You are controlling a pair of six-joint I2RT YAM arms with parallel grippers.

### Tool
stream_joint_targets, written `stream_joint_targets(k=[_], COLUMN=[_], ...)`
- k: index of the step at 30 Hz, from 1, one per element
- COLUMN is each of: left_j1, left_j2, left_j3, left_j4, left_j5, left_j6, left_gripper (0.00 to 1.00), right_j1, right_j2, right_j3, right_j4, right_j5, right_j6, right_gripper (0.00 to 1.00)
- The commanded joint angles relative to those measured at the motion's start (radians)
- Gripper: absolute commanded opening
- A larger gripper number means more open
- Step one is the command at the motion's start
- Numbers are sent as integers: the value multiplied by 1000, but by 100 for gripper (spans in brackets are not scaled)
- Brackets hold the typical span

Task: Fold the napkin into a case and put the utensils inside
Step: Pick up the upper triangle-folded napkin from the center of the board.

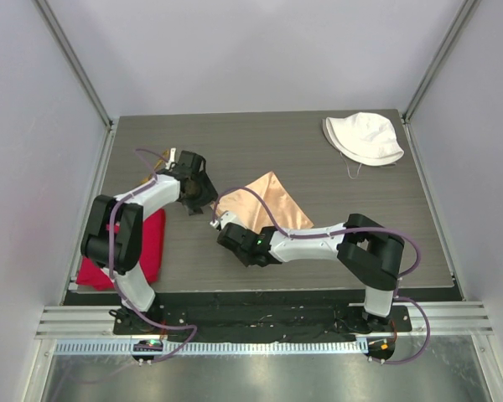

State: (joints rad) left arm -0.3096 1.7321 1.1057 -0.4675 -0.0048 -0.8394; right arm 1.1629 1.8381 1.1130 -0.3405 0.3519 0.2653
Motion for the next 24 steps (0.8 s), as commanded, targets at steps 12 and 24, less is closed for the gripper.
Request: stream_joint_targets(k=[12,24], left_j1=[-28,-91], left_j2=[103,122], left_j3=[-30,-58], left_j4=[96,27], left_j5=[13,-227], left_j6=[-132,-130], left_gripper=[54,46], right_j1=[-6,-14], right_j2=[21,-34], right_j3=[-38,-19], right_j4=[-12,-8], right_j5=[-80,-97], right_j6=[32,55], right_gripper=[1,1])
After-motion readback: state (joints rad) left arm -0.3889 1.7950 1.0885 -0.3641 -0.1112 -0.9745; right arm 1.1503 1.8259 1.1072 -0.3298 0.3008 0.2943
